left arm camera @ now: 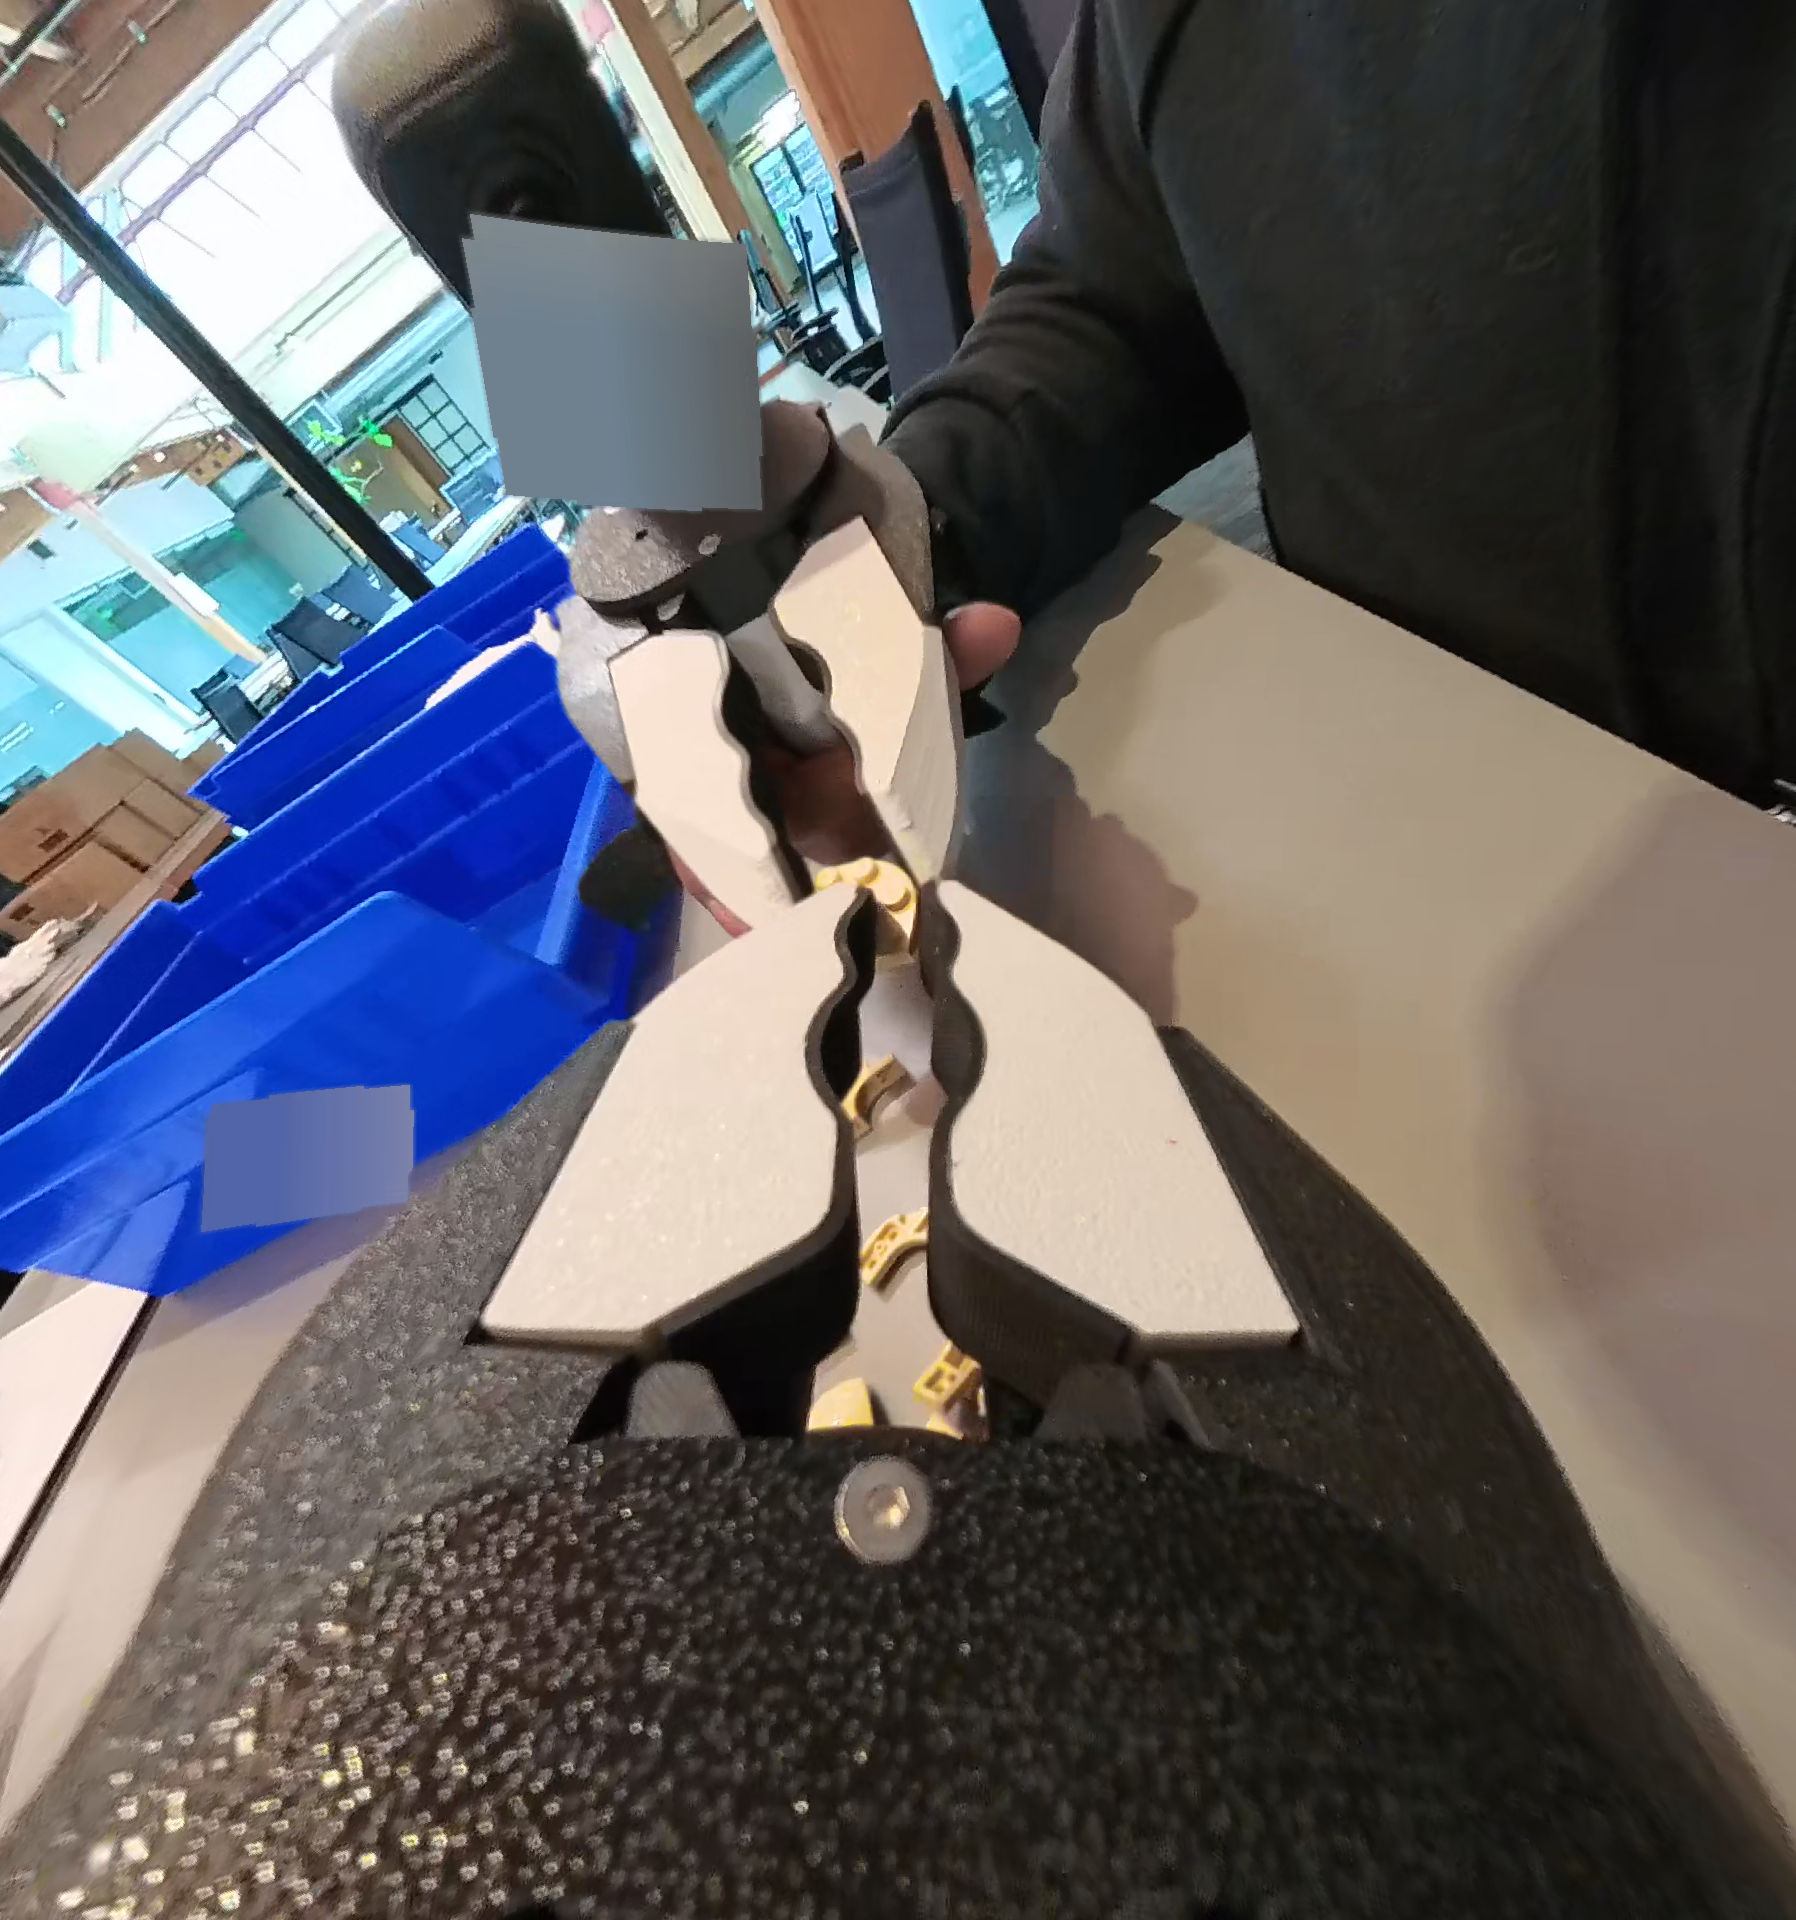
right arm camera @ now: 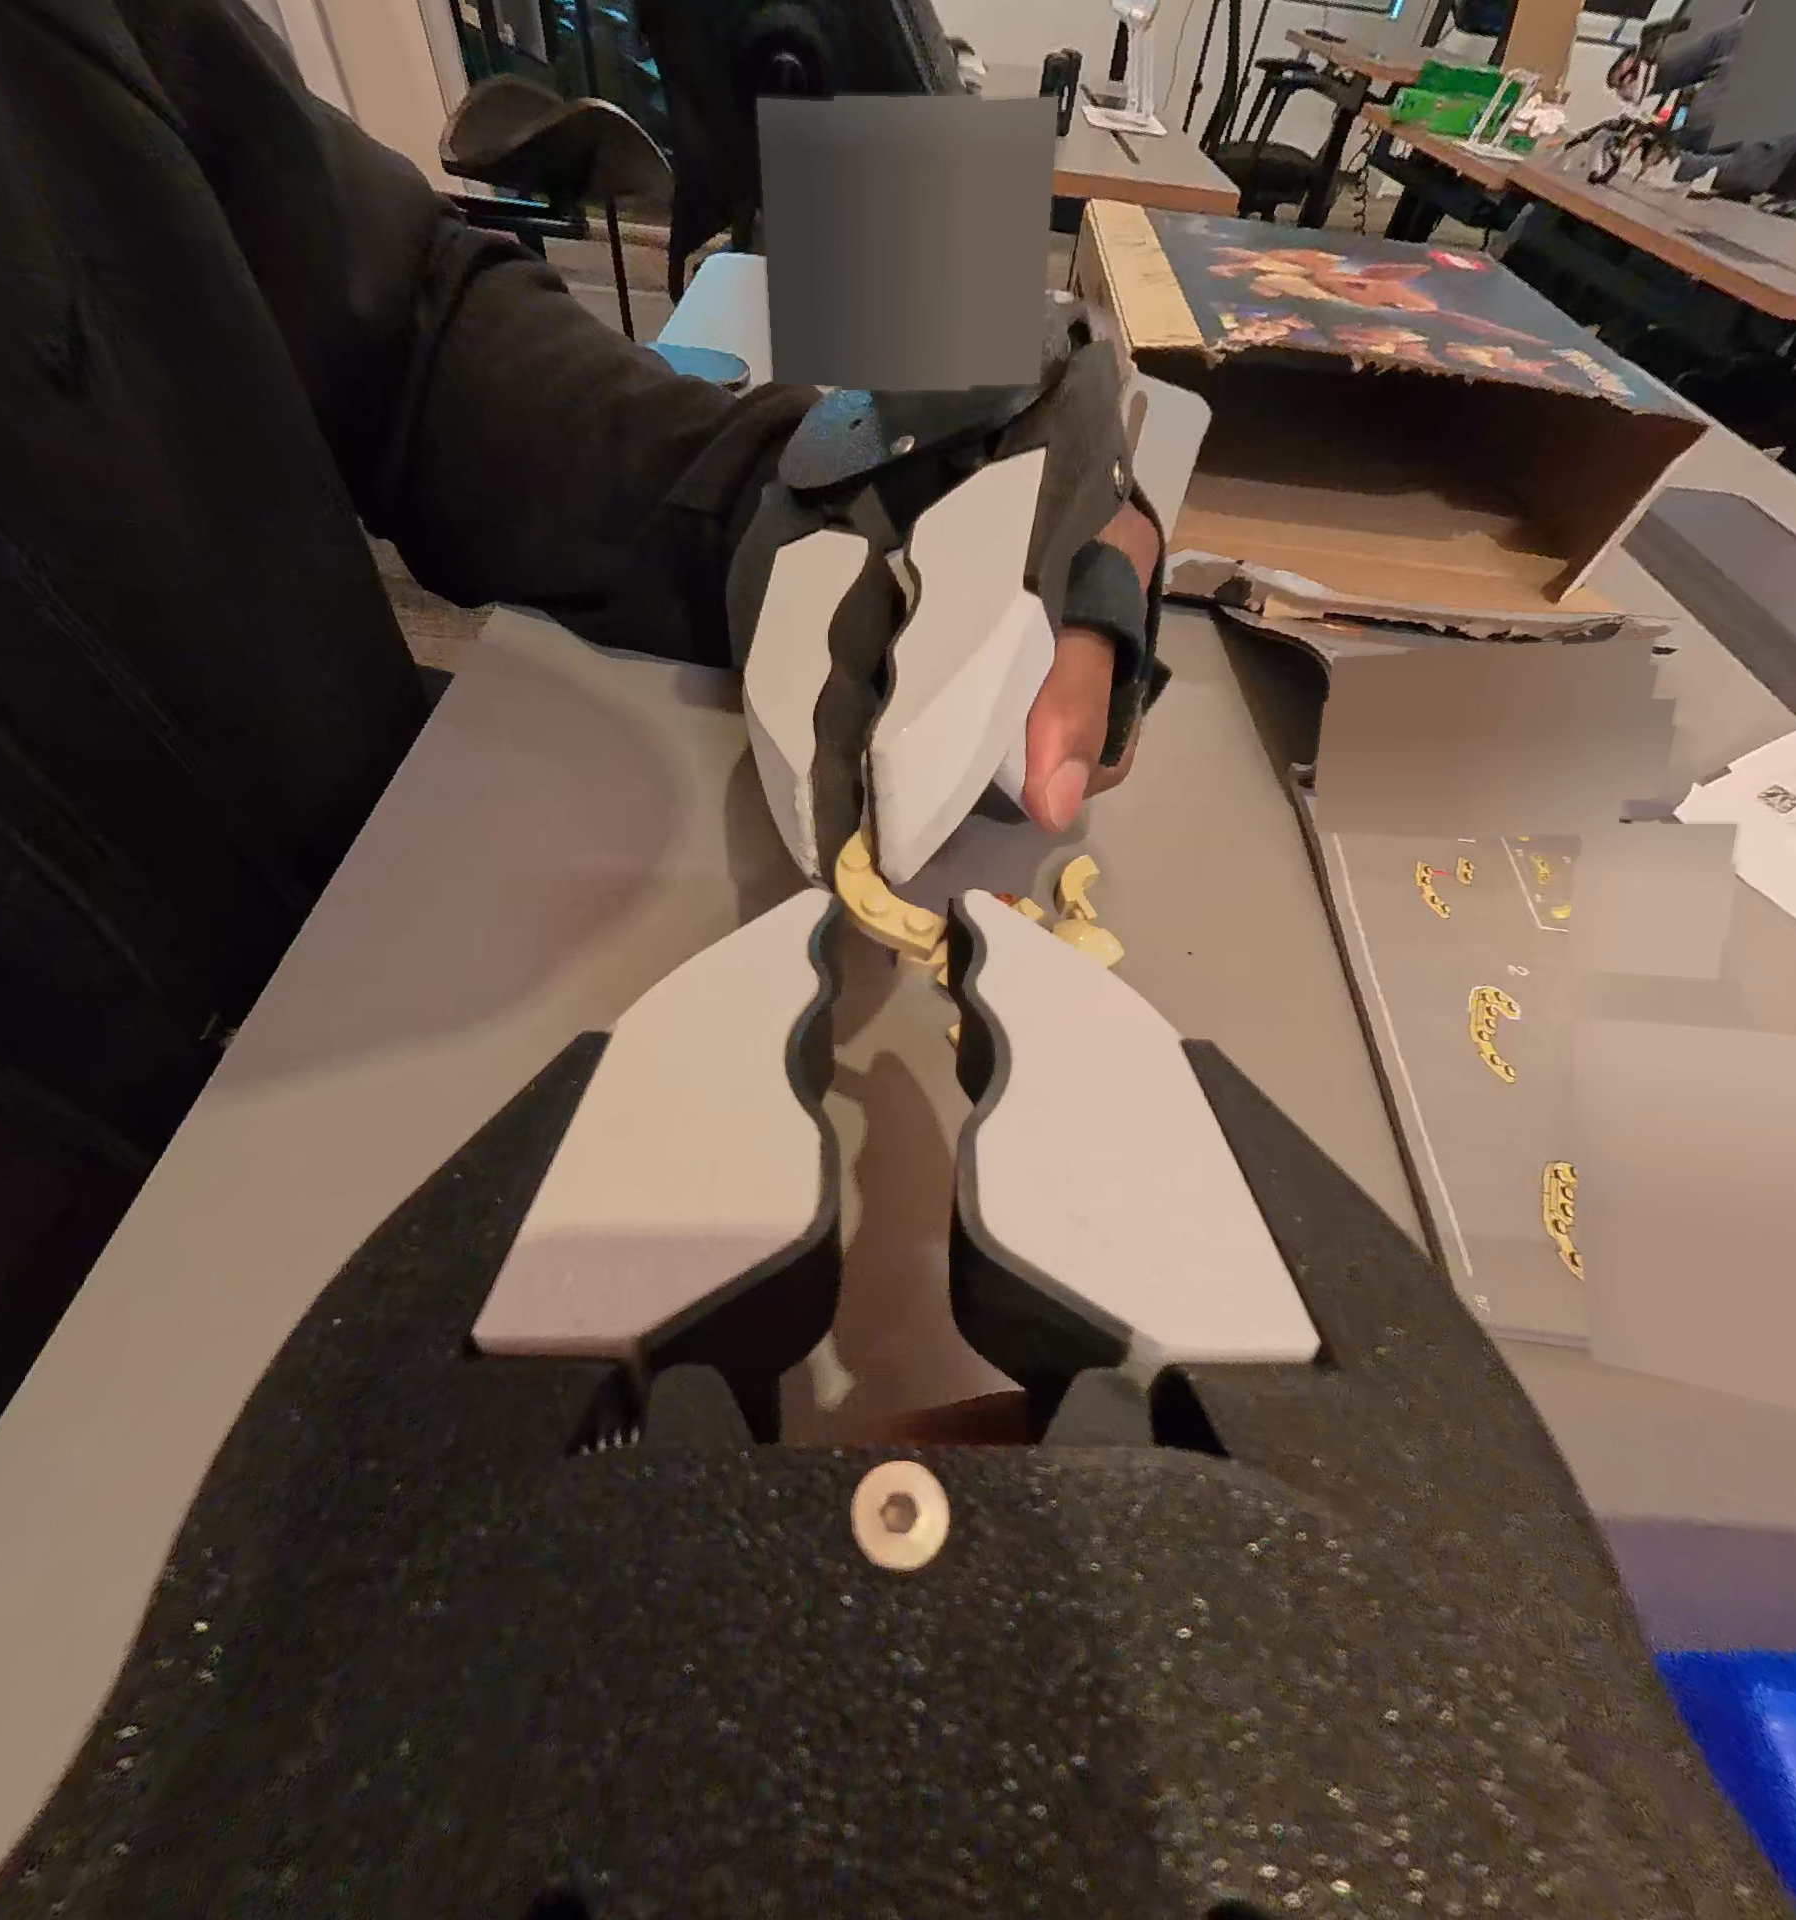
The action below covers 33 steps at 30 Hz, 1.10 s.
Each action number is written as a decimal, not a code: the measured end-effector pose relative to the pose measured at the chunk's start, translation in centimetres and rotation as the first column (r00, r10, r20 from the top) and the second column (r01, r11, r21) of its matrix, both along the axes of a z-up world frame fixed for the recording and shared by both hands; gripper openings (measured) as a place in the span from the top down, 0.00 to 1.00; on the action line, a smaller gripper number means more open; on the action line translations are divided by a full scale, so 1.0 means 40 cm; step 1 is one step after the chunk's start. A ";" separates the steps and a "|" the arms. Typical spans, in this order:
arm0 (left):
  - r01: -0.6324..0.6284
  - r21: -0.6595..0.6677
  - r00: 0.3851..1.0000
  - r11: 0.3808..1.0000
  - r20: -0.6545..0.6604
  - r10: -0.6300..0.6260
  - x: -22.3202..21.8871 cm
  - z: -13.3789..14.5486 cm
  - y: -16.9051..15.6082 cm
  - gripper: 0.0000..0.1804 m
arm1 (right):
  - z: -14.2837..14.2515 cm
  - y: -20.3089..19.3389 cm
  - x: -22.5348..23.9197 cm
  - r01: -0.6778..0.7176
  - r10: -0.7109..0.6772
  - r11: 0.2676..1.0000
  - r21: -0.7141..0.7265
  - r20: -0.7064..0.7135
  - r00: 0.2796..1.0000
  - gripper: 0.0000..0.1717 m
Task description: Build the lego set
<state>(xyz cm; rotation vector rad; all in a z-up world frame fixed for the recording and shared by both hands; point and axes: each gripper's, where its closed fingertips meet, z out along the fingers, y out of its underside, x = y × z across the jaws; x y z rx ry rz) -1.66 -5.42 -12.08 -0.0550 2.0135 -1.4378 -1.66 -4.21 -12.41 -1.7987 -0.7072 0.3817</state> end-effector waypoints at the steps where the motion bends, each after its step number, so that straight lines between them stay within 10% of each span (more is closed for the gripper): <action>1: 0.007 -0.002 1.000 1.000 0.002 -0.007 -0.003 0.001 -0.001 0.96 | 0.001 -0.001 -0.002 -0.005 0.005 1.000 0.004 -0.003 1.000 0.90; 21: -0.112 0.022 0.981 0.993 -0.158 0.114 0.038 -0.030 0.061 0.90 | 0.015 0.007 0.011 0.041 -0.046 0.986 0.162 0.027 0.999 0.91; 28: -0.359 0.197 0.812 0.912 -0.416 0.410 0.111 -0.130 0.171 0.89 | -0.008 0.006 0.038 0.092 -0.101 0.985 0.146 0.058 0.993 0.90; 33: -0.303 0.324 0.763 0.896 -0.480 0.432 0.097 -0.184 0.161 0.89 | -0.015 0.007 0.043 0.095 -0.105 0.985 0.143 0.063 0.992 0.90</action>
